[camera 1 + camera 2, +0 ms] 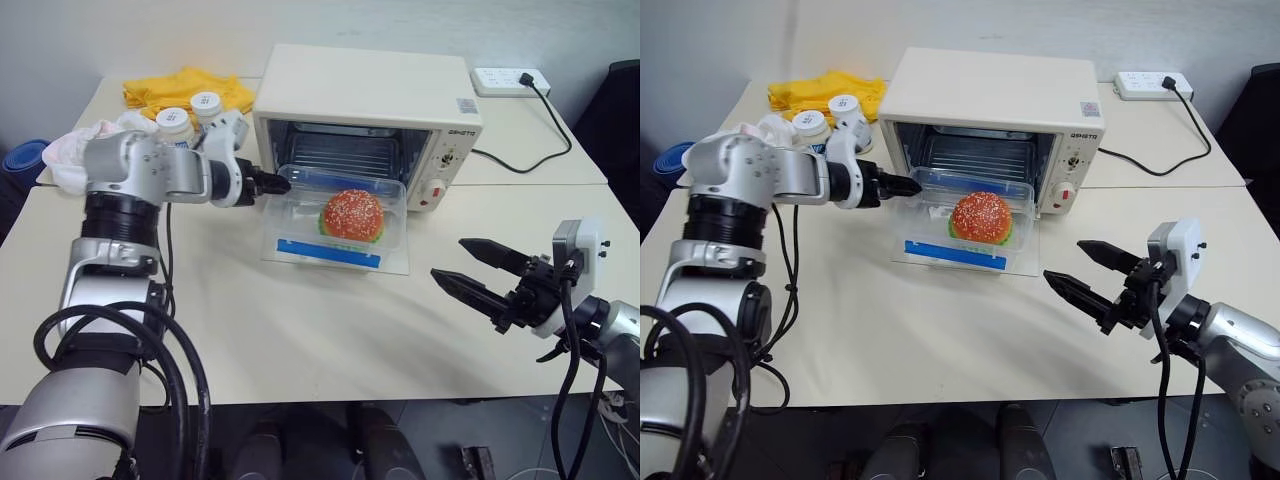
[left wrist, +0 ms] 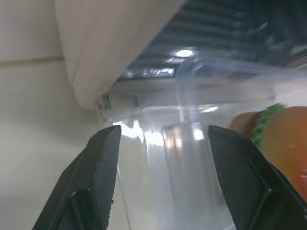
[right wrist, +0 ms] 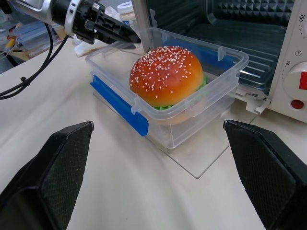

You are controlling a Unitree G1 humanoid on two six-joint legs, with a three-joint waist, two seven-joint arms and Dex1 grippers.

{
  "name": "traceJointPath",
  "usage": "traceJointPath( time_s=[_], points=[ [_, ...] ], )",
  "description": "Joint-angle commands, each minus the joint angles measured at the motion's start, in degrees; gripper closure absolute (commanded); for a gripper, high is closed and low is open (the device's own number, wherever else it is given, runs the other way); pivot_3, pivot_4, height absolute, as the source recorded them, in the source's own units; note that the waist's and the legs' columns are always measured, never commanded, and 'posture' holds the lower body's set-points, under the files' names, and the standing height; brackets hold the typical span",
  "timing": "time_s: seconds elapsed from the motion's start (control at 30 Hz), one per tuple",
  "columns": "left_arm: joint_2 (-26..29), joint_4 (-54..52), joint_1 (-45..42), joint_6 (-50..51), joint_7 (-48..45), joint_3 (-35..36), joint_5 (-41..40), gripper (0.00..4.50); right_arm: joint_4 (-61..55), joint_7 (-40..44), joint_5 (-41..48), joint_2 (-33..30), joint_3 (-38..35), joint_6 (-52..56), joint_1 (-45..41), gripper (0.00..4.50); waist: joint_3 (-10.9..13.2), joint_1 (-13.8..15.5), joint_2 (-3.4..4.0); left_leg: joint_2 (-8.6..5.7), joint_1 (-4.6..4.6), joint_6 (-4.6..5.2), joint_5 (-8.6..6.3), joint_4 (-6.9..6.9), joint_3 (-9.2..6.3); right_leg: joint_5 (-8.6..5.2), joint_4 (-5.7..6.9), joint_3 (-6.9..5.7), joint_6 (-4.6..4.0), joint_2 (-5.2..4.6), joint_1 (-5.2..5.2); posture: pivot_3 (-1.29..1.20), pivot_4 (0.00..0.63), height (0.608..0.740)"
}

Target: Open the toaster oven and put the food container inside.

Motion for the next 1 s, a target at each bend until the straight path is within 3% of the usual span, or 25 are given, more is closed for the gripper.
traceJointPath(
  time_s=[0.03,0.27,0.3,0.4,0.6,0.8,1.0],
  points=[
    [3.94,-11.65,4.45,0.16,-6.96,6.12,-3.86,1.45,0.78,0.81,0.35,-1.35,0.54,-0.73,-1.23,0.0,0.0,-0.14,0.0,0.01,0.01,0.0,0.0,0.0,0.0,0.0,0.0,0.0,0.0,0.0,0.0,0.0,0.15,0.74],
    [10.49,-29.1,18.16,-2.92,-23.46,13.52,-11.17,1.45,2.22,2.18,0.11,-2.8,2.3,-0.03,-2.18,0.0,0.0,-0.03,0.01,0.03,0.05,-0.03,0.02,0.05,-0.01,-0.01,0.15,0.0,-0.03,0.01,-0.02,0.0,0.15,0.74],
    [12.28,-31.98,21.37,-4.32,-28.11,13.4,-11.93,1.84,2.05,2.4,0.9,-2.94,2.56,0.5,-2.09,0.0,0.0,-0.02,0.01,0.02,0.04,-0.03,0.02,0.07,-0.01,-0.01,0.17,0.01,-0.04,0.0,-0.01,0.0,0.15,0.74],
    [17.06,-38.96,29.8,-9.65,-39.27,10.37,-11.02,2.61,0.98,2.84,2.72,-2.92,3.75,1.44,-1.96,0.51,0.0,-0.09,0.01,0.02,0.06,-0.02,0.02,0.08,0.0,-0.04,0.16,0.01,-0.08,0.01,0.0,0.0,0.15,0.74],
    [20.84,-44.61,37.64,-22.7,-49.05,-0.97,-0.92,4.39,0.95,1.13,0.38,-0.69,11.02,1.18,-4.66,2.42,0.0,-0.03,0.01,0.03,0.09,0.06,0.03,0.11,-0.02,-0.06,0.15,0.01,-0.13,0.02,0.07,0.0,0.15,0.74],
    [15.12,-40.56,34.31,-28.8,-48.48,-7.65,5.98,4.5,4.09,1.61,-5.62,2.74,19.95,-0.63,-10.71,4.38,0.0,-0.05,0.01,0.04,0.04,0.17,0.01,0.17,-0.04,-0.03,0.13,0.0,-0.12,0.06,0.08,0.0,0.15,0.74],
    [7.74,-32.05,28.77,-31.48,-41.63,-11.81,14.36,4.5,12.29,-1.08,-18.97,6.01,30.24,-3.48,-18.85,4.45,0.0,-0.14,0.01,0.03,0.06,0.35,-0.07,0.26,-0.01,-0.02,0.21,0.0,-0.1,0.06,0.06,0.0,0.15,0.74]
  ],
)
